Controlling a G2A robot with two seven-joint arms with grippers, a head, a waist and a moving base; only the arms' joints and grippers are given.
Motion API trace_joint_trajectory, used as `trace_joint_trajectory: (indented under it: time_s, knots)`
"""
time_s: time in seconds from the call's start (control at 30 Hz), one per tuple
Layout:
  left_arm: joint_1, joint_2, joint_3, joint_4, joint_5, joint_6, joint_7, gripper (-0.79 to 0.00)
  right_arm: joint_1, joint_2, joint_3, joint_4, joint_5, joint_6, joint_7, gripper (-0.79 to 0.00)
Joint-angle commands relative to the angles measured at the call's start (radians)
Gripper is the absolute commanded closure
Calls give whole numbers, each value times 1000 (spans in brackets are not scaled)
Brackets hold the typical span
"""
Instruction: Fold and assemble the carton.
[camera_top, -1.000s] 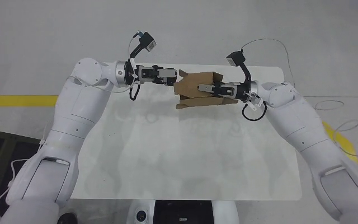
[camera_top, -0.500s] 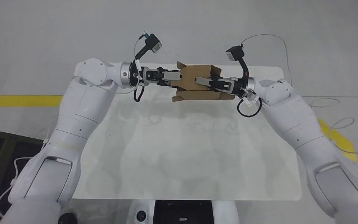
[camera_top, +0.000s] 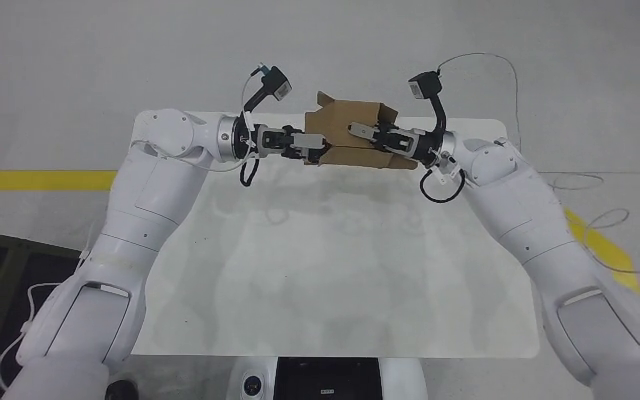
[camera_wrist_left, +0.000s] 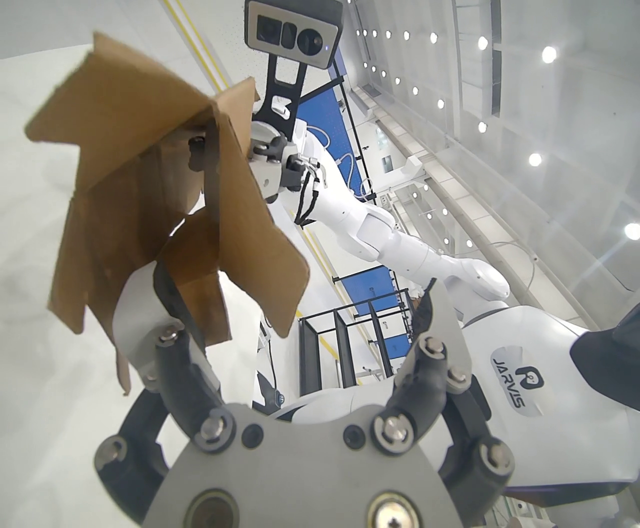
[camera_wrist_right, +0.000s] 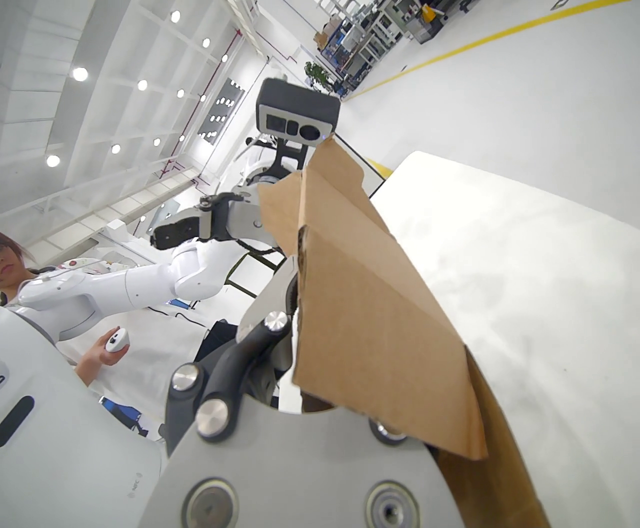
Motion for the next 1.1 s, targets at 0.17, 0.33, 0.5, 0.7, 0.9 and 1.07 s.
trace_joint_trajectory:
  time_s: [0.17, 0.33, 0.5, 0.7, 0.9, 1.07]
  knots:
    - [7, -6, 14, -17, -14, 7, -3, -785, 5, -11, 21, 9, -60, -2, -69, 0]
    - [9, -9, 20, -22, -16, 8, 1, -785, 2, -16, 39, 13, -91, 4, -104, 0]
    - [13, -10, 19, -22, -15, 10, 0, -785, -8, -19, 55, 0, -106, 17, -123, 0]
    - [17, -11, 19, -23, -17, 15, 2, -785, -20, -24, 69, -37, -107, 28, -125, 0]
    - [11, -15, 23, -15, -16, 9, 7, -785, -43, -28, 79, -68, -98, 37, -107, 0]
    - [5, -17, 23, -6, -11, 3, 14, -785, -52, -29, 91, -78, -106, 40, -80, 0]
